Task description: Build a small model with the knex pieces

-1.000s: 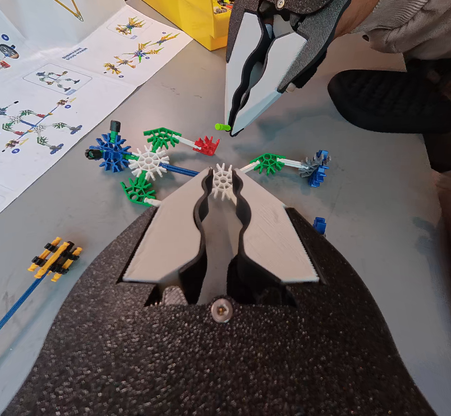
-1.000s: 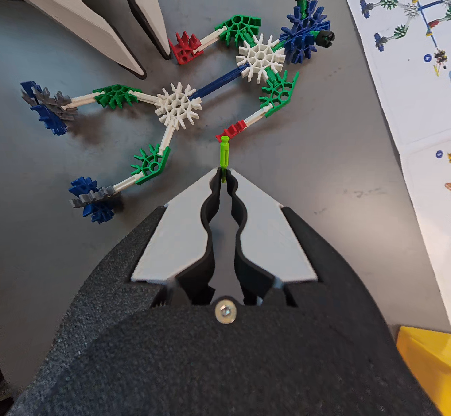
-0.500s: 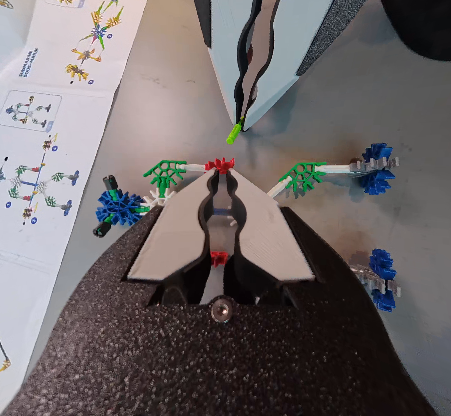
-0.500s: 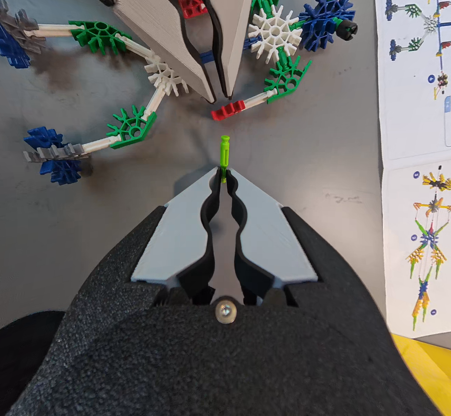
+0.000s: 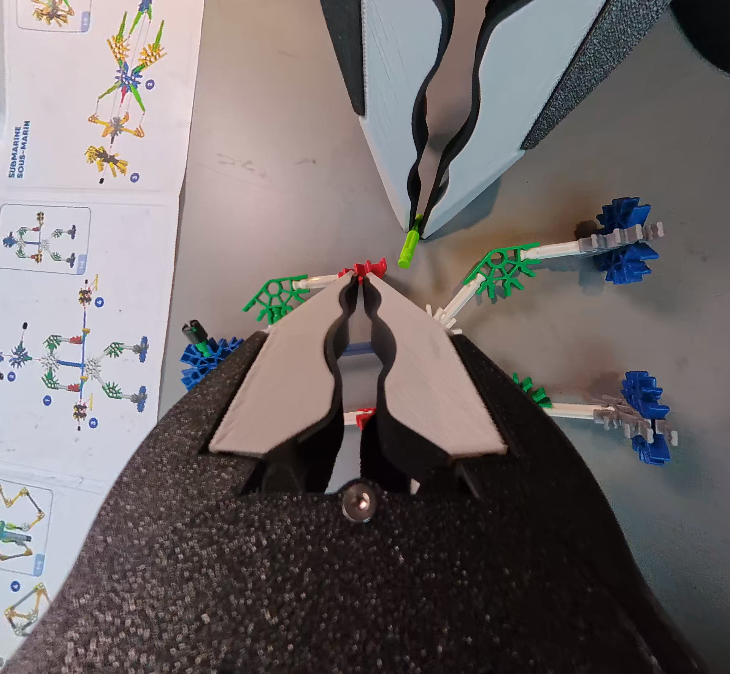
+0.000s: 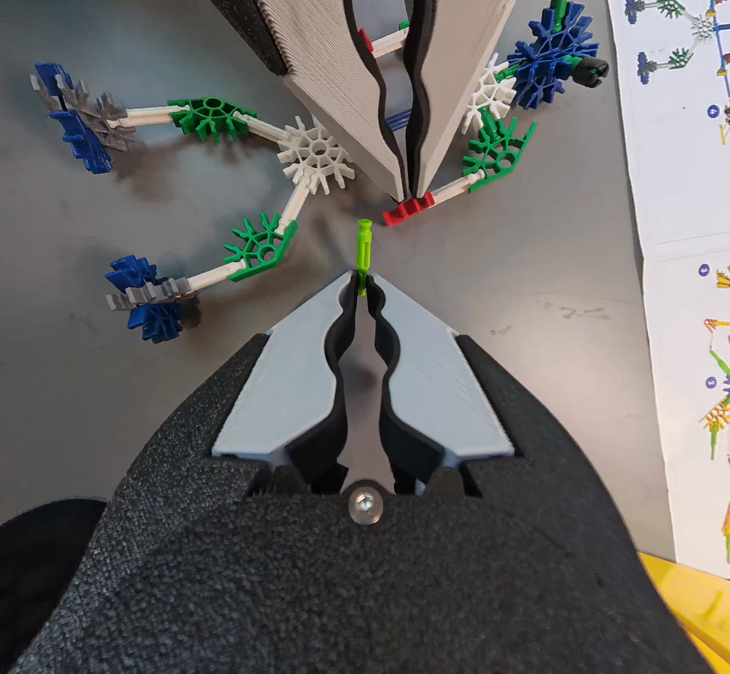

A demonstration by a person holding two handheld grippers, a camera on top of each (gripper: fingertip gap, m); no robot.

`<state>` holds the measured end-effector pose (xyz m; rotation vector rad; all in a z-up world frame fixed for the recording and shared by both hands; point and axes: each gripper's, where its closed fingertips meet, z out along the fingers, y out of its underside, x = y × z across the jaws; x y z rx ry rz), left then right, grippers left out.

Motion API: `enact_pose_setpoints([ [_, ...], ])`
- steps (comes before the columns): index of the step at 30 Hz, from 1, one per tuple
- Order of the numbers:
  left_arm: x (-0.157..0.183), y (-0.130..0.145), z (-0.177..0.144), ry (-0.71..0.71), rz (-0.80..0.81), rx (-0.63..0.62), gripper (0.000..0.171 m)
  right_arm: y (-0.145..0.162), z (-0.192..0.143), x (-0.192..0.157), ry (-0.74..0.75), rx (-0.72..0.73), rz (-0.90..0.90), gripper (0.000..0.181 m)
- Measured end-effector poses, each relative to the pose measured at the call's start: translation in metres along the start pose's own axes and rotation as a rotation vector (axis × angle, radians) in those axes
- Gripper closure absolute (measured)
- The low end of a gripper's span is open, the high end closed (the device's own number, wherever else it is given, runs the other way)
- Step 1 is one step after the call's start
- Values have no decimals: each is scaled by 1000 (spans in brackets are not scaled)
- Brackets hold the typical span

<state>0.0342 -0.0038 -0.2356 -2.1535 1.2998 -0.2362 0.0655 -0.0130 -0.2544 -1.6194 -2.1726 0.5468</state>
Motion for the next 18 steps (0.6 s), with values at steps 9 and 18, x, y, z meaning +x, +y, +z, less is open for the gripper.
enact_pose_setpoints([
  [9, -13, 0, -9, -33, -22, 35, 165, 24, -14, 1, -23, -103, 102, 178],
  [18, -24, 23, -6, -80, -133, 43, 144, 20, -13, 5, -20, -56, 220, 164],
])
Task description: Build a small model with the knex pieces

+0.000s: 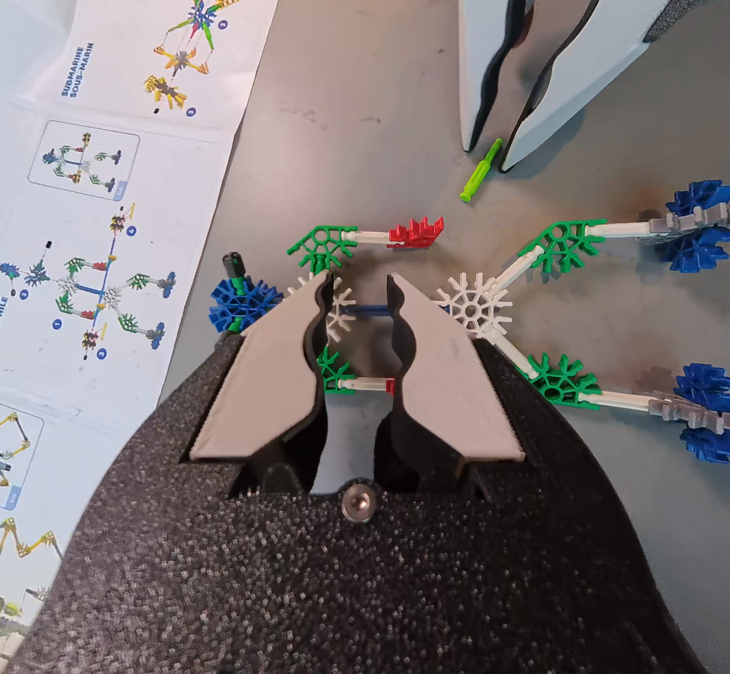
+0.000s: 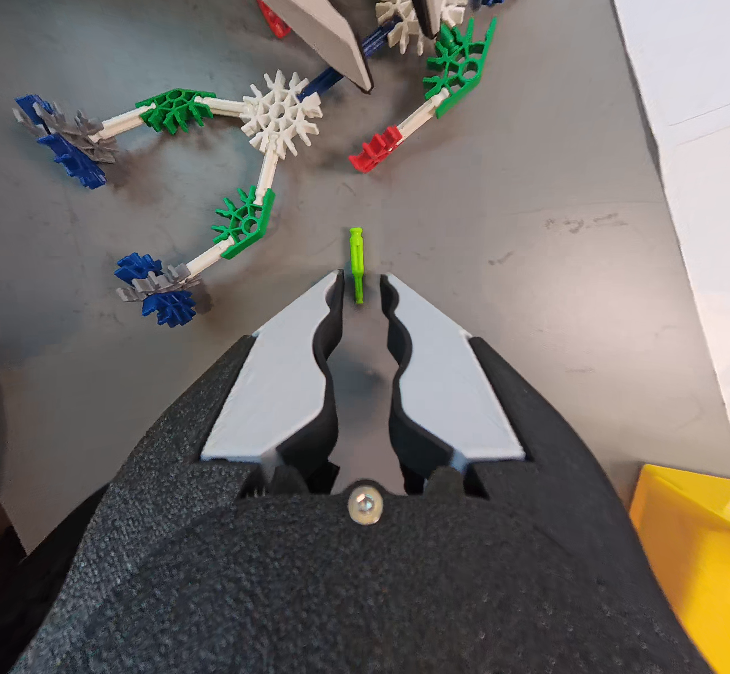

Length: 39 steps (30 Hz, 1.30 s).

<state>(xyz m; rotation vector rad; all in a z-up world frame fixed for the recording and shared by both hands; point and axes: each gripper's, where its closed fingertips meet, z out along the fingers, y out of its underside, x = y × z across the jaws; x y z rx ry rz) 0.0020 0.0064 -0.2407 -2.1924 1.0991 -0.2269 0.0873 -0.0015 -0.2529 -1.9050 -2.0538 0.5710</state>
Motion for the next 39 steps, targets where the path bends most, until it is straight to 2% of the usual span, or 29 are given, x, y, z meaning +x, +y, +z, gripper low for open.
enact_pose_setpoints([
  [5, 0, 1, -1, -15, 7, 14, 147, -46, -5, -2, -2, 208, 127, 153],
  [8, 0, 2, -1, -37, 26, 28, 148, -54, 11, -1, 26, 194, 163, 149],
  [9, 0, 3, -1, -44, 35, 31, 148, -55, 17, 0, 34, 182, 169, 151],
  [11, 1, 4, -2, -53, 56, 36, 148, -59, 21, 2, 17, 194, 203, 169],
  [15, 3, 7, -2, -50, 76, 43, 144, -57, 21, 2, -82, 174, 294, 173],
  [21, 7, 7, -2, 1, 63, 70, 144, -50, 20, -2, -324, 161, 529, 175],
  [25, 11, 6, -3, 34, 53, 84, 144, -45, 21, -6, -499, 119, 639, 174],
  [28, 11, 7, -3, 38, 57, 86, 144, -45, 20, -6, -566, 100, 676, 174],
  [32, 12, 7, -3, 48, 46, 95, 144, -45, 20, -5, -563, 80, 648, 173],
  [35, 11, 8, -3, 50, 48, 94, 144, -45, 14, 5, -382, 68, 477, 161],
  [39, 12, 8, -3, 66, 36, 97, 144, -58, 4, -2, -237, 62, 222, 166],
])
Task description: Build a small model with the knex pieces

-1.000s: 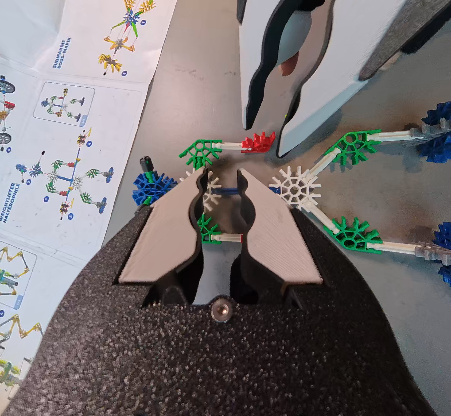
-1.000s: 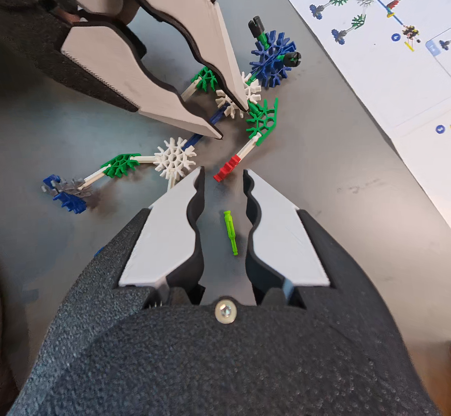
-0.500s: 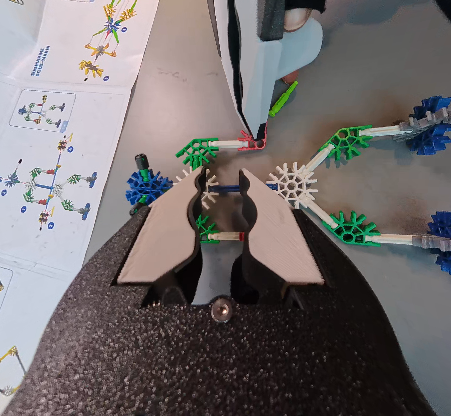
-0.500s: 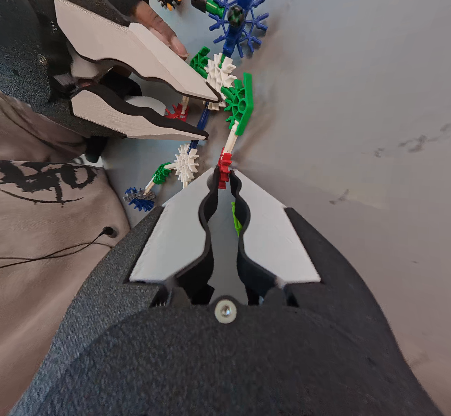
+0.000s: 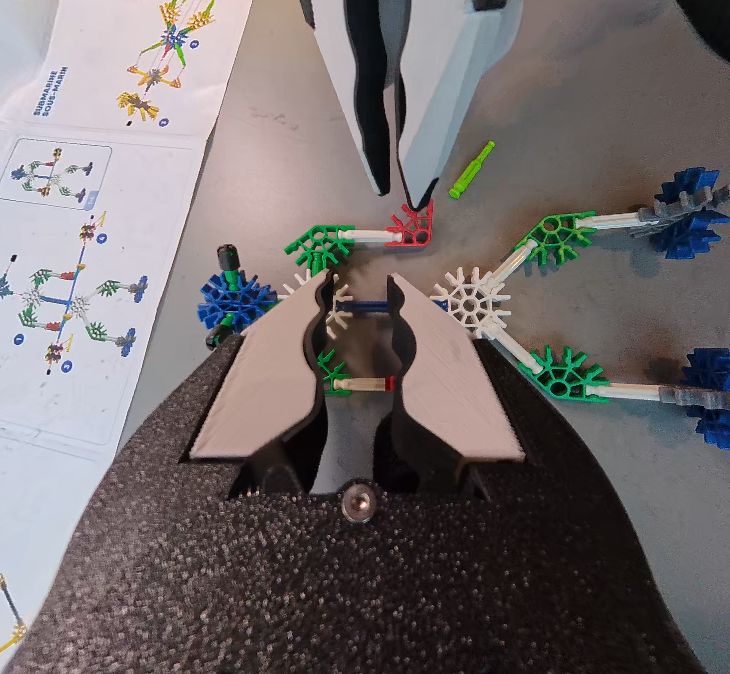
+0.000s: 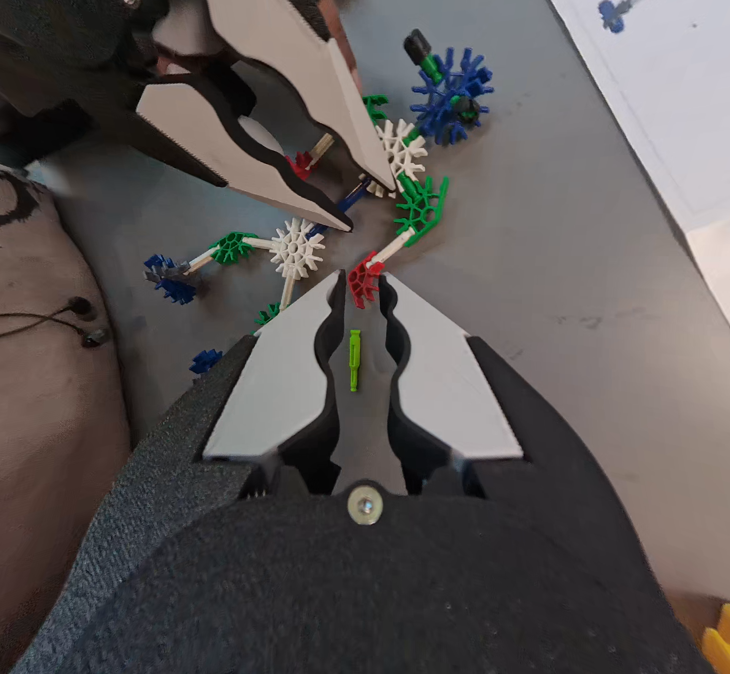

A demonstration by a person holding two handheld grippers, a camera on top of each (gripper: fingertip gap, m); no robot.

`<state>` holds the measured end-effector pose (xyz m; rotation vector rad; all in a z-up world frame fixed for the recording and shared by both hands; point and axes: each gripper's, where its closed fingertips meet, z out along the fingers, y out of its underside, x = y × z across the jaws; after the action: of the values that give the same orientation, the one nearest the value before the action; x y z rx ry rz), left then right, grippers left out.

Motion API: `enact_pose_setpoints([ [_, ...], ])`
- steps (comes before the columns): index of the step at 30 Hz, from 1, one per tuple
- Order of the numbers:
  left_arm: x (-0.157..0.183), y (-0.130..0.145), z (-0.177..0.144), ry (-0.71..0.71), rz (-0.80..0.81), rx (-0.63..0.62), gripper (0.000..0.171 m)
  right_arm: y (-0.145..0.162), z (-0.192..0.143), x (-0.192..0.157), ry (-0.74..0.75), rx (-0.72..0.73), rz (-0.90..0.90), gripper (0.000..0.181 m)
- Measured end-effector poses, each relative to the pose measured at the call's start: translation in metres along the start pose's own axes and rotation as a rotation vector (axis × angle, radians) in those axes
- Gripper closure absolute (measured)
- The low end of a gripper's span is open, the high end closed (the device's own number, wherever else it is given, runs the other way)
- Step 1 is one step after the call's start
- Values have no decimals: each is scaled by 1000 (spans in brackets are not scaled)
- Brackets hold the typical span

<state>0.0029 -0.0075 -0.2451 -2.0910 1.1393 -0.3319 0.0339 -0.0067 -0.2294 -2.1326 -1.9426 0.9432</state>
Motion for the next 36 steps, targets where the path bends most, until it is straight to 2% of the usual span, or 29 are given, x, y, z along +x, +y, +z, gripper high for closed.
enact_pose_setpoints([
  [4, 0, 0, 0, 5, -12, 4, 144, 14, 13, 11, 150, -124, -161, 180],
  [7, 1, 2, 0, 24, -32, -5, 145, 12, 17, 8, 111, -118, -145, 180],
  [11, 0, 2, 0, 25, -39, 1, 146, 10, 15, 8, 180, -122, -252, 181],
  [14, -1, 2, 0, 11, -31, -1, 146, 11, 8, -6, 138, -63, -229, 169],
  [18, -1, 2, 0, 9, -26, -1, 147, 31, 0, -14, 173, -69, -256, 161],
  [21, -1, 1, 0, 7, -25, 0, 147, 44, 5, -15, 217, -65, -273, 162],
  [23, -1, 1, 0, 4, -25, 0, 147, 48, 10, -12, 246, -62, -286, 170],
  [24, -1, 1, 0, 3, -25, 1, 147, 47, 10, -12, 249, -46, -294, 175],
  [27, -1, 2, 0, 0, -17, 4, 147, 43, 7, -9, 244, -49, -328, 176],
  [30, -1, 2, 0, -2, -6, 8, 147, 26, 1, -6, 251, -35, -403, 176],
  [36, -1, 2, 0, 2, 1, 8, 147, 13, 7, 1, 217, -111, -547, 176],
])
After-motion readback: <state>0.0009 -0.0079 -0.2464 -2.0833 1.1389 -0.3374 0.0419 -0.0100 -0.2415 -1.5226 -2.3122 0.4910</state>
